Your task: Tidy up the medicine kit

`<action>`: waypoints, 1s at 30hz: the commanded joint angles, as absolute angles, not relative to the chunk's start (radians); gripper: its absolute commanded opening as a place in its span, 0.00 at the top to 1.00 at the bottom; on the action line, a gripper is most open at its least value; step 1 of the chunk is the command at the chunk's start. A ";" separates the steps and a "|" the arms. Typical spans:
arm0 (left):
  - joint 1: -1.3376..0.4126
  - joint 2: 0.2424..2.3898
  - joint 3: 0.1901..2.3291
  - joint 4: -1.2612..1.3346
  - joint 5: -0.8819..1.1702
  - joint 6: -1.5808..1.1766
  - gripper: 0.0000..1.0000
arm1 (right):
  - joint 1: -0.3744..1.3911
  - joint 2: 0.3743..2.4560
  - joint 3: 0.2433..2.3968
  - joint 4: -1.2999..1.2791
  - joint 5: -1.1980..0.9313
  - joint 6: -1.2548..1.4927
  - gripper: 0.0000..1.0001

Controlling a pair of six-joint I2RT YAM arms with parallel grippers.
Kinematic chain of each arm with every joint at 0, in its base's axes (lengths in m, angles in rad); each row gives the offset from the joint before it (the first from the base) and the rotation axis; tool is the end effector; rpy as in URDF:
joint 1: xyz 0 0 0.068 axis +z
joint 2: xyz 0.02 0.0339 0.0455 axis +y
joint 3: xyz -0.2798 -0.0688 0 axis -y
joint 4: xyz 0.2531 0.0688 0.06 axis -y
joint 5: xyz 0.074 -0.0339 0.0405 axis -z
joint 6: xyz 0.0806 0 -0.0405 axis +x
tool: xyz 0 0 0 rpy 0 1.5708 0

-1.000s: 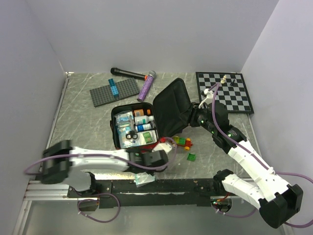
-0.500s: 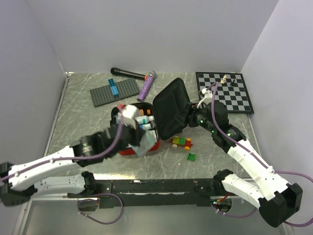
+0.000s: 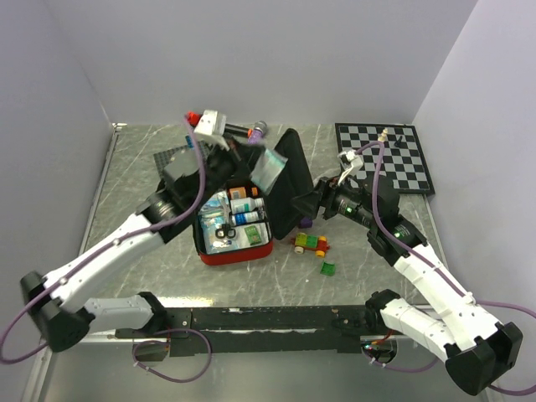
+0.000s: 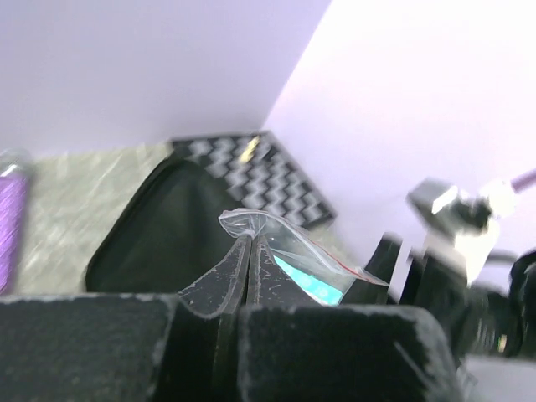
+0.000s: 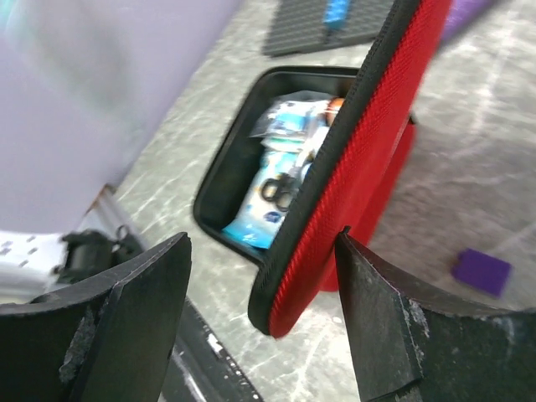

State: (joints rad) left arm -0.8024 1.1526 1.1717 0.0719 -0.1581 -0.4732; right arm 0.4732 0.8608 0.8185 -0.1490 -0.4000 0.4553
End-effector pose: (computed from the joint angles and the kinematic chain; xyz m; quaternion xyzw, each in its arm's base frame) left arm 0.2254 -0.2150 0.4480 0.0526 0.6726 -0.3956 0.6232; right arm 0.1980 0.1367 0.3467 -0.1332 0.7549 0.4163 0.4890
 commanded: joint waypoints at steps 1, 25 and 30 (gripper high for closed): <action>-0.759 1.258 1.235 0.339 0.053 -0.520 0.99 | 0.474 0.844 0.835 -0.026 -0.534 0.472 0.24; -0.606 1.511 1.069 1.034 0.409 -0.909 0.99 | 0.451 0.822 0.830 -0.089 -0.565 0.486 0.23; -0.575 1.568 1.065 1.121 0.472 -0.974 0.99 | 0.445 0.815 0.827 -0.094 -0.568 0.480 0.23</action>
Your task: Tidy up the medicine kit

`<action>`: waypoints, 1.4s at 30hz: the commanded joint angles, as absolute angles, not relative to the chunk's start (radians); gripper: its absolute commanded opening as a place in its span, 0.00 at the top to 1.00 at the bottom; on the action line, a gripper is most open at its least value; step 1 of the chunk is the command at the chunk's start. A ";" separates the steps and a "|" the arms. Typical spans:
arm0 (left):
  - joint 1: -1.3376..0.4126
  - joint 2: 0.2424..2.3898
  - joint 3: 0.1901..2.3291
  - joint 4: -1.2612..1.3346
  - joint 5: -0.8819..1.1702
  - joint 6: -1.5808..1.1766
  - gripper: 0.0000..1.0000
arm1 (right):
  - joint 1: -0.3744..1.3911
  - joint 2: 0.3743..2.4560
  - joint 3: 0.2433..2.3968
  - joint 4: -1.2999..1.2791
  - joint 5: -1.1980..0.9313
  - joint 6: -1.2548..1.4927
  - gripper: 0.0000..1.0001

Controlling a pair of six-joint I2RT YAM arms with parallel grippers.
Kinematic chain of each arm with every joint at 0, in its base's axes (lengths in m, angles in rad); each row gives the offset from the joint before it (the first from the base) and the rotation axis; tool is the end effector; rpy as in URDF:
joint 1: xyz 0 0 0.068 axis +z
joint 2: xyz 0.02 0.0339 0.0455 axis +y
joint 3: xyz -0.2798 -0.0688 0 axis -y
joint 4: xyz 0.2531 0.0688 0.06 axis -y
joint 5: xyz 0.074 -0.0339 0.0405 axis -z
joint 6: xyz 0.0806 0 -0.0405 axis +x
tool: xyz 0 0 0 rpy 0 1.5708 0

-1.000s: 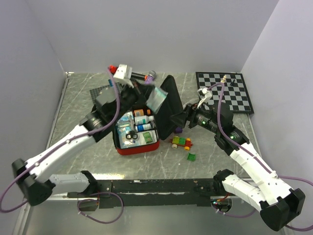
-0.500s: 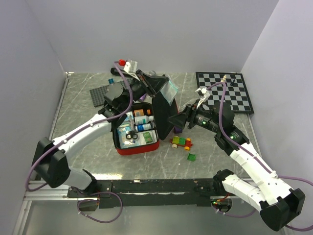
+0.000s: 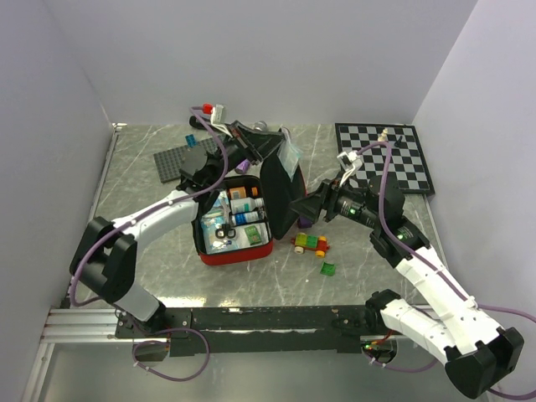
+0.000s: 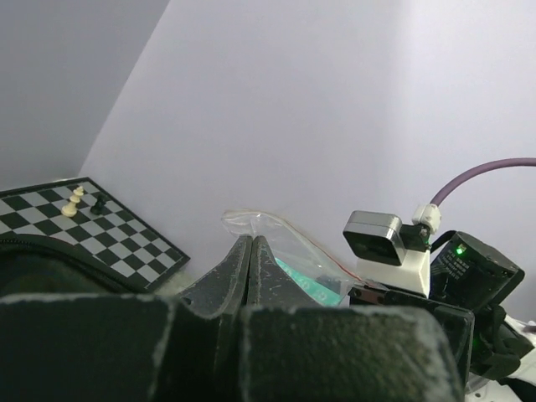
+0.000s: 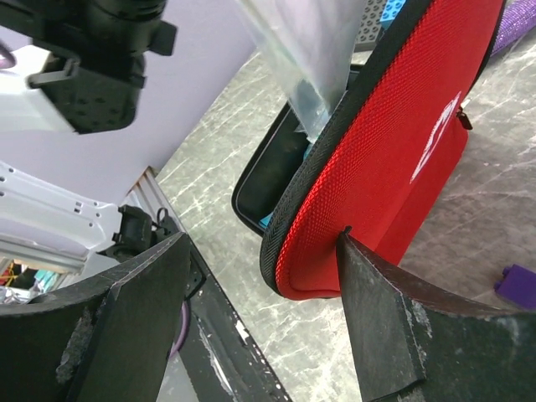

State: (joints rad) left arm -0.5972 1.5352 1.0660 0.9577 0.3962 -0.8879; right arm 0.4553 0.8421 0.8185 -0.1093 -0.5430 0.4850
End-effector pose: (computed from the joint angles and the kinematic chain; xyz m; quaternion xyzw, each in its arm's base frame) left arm 0.3083 -0.2472 0.4018 0.0938 0.5242 -0.6429 0.5506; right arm 0.1881 0.1385 0.3573 -0.1658 0.7275 0.4673 0.4742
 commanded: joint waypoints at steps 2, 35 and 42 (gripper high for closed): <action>-0.563 1.598 1.071 1.156 0.512 -1.003 0.99 | 0.446 0.815 0.821 -0.086 -0.572 0.485 0.23; -0.413 1.223 1.065 0.397 0.373 -0.689 0.04 | 0.446 0.839 0.838 -0.103 -0.551 0.502 0.22; -0.390 1.068 1.080 -0.277 -0.233 -0.652 0.04 | 0.483 0.948 0.940 -0.215 -0.414 0.500 0.24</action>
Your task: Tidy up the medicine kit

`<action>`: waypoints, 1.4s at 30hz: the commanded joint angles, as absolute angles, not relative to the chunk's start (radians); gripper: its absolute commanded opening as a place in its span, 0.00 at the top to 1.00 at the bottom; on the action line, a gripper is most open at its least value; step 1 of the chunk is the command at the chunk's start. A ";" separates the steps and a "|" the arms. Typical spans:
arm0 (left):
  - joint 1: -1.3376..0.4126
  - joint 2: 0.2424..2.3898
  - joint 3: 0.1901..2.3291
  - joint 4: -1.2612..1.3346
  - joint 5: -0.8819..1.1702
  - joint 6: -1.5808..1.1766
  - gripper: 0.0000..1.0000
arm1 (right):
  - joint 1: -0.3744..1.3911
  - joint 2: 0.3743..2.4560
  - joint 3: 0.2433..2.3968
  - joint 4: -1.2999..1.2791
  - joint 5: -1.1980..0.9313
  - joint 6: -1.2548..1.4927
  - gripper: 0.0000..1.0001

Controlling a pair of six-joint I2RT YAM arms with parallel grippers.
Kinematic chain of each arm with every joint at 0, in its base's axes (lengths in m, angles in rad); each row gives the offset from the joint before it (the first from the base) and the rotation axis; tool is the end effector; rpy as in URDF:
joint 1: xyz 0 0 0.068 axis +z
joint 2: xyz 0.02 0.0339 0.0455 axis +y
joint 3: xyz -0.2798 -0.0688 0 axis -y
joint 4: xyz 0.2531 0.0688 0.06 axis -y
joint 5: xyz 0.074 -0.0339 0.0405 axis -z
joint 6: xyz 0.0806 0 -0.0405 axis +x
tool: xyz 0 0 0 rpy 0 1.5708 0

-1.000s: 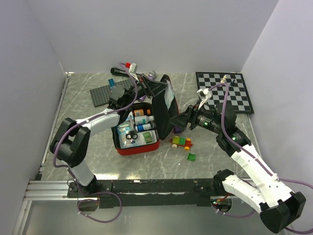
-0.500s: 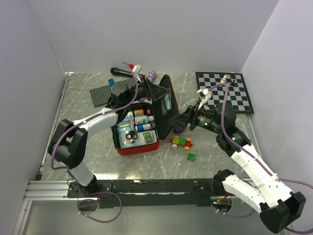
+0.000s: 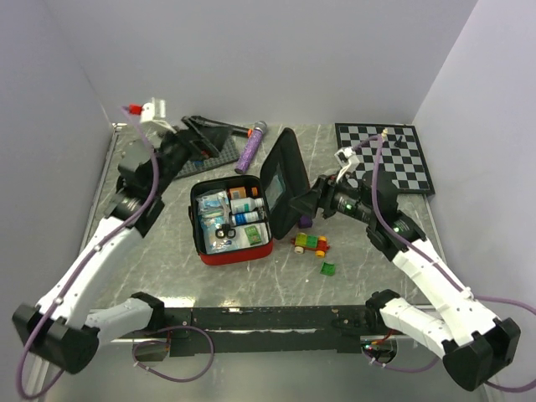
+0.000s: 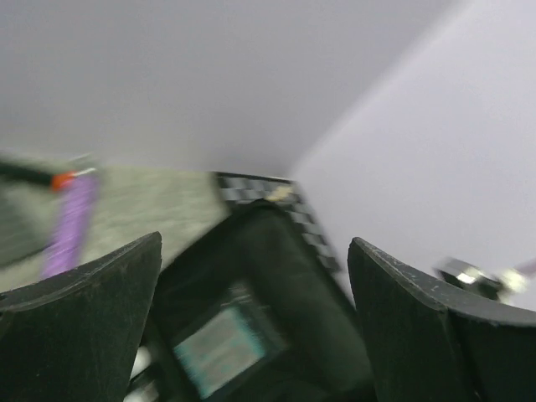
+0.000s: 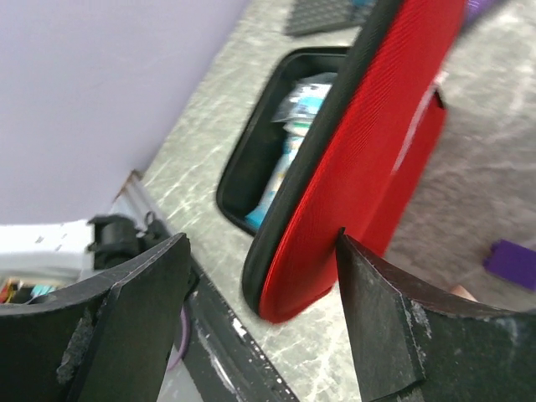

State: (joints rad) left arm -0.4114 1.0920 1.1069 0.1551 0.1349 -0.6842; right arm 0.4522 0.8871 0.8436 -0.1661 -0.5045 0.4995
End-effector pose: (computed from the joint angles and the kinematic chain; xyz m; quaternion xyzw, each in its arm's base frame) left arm 0.2660 -0.1279 0.4516 -0.0364 0.6441 -0.4344 0.6286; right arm 0.1990 0.1400 0.3493 -0.1392 0.7561 0.4516 0.4528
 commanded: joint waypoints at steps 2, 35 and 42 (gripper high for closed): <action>-0.365 1.025 1.025 -0.320 -0.271 -0.692 0.04 | 0.567 1.011 1.015 -0.264 -0.326 0.471 0.24; -0.149 0.836 0.737 -0.287 0.156 -0.840 0.04 | 0.555 1.386 0.963 -0.006 -0.259 0.562 0.15; -0.279 0.700 0.661 -0.405 0.192 -0.856 0.09 | 0.506 1.796 1.336 -0.006 -0.336 0.495 0.16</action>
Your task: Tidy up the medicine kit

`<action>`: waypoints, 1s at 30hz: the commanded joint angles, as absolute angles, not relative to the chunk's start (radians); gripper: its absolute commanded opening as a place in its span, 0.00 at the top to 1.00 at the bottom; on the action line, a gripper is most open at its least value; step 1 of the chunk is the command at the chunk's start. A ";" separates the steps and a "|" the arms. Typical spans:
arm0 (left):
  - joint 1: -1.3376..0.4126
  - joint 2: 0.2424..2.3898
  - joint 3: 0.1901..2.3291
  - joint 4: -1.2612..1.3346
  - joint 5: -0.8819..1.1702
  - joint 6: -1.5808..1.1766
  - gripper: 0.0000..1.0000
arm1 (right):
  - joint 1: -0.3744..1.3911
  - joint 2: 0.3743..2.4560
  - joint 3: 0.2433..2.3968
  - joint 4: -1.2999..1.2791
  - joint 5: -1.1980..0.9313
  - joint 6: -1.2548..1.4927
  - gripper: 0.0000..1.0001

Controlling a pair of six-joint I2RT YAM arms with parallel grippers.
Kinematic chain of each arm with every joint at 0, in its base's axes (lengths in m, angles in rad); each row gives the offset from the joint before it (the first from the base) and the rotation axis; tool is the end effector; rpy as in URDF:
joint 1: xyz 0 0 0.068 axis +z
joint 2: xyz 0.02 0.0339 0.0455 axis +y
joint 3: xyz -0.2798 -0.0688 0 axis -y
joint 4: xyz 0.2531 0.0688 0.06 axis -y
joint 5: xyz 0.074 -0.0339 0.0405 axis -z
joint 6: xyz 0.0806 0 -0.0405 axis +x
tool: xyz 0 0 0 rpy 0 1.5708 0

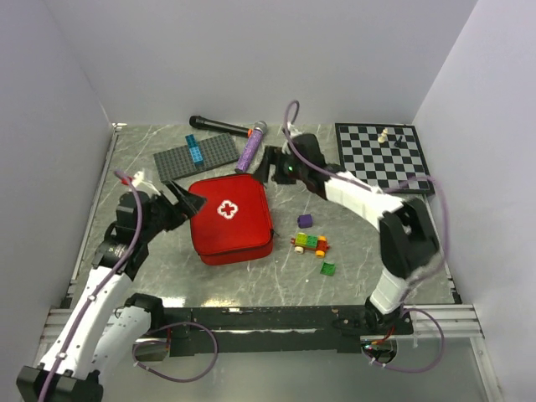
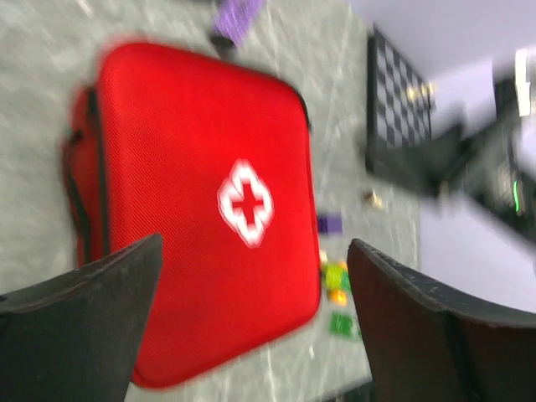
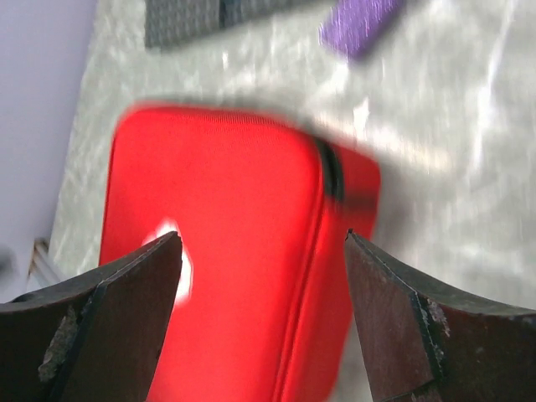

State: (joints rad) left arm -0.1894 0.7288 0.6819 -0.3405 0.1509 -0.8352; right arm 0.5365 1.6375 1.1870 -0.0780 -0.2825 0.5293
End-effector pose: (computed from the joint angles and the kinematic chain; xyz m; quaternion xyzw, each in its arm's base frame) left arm 0.2032 -0.0513 0.2898 -0.2228 0.7982 -0.3272 0.4541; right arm 0.3524 0.2357 0.2601 -0.0732 0.8584 0.3556 0.3625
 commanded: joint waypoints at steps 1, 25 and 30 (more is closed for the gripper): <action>-0.322 0.689 0.663 -0.410 0.192 -0.857 0.14 | 0.499 1.846 1.383 -0.006 -0.362 0.495 0.16; -0.623 1.101 0.695 -0.495 0.413 -0.658 0.85 | 0.468 2.011 1.390 0.092 -0.730 0.466 0.19; -0.627 1.150 0.706 -0.514 0.342 -0.660 0.86 | 0.463 1.961 1.286 0.149 -0.753 0.492 0.22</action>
State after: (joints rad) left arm -0.6228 1.1187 0.6918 -0.4995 0.3737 -0.6754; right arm 0.4522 2.0422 1.3514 0.1089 -0.6716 0.4713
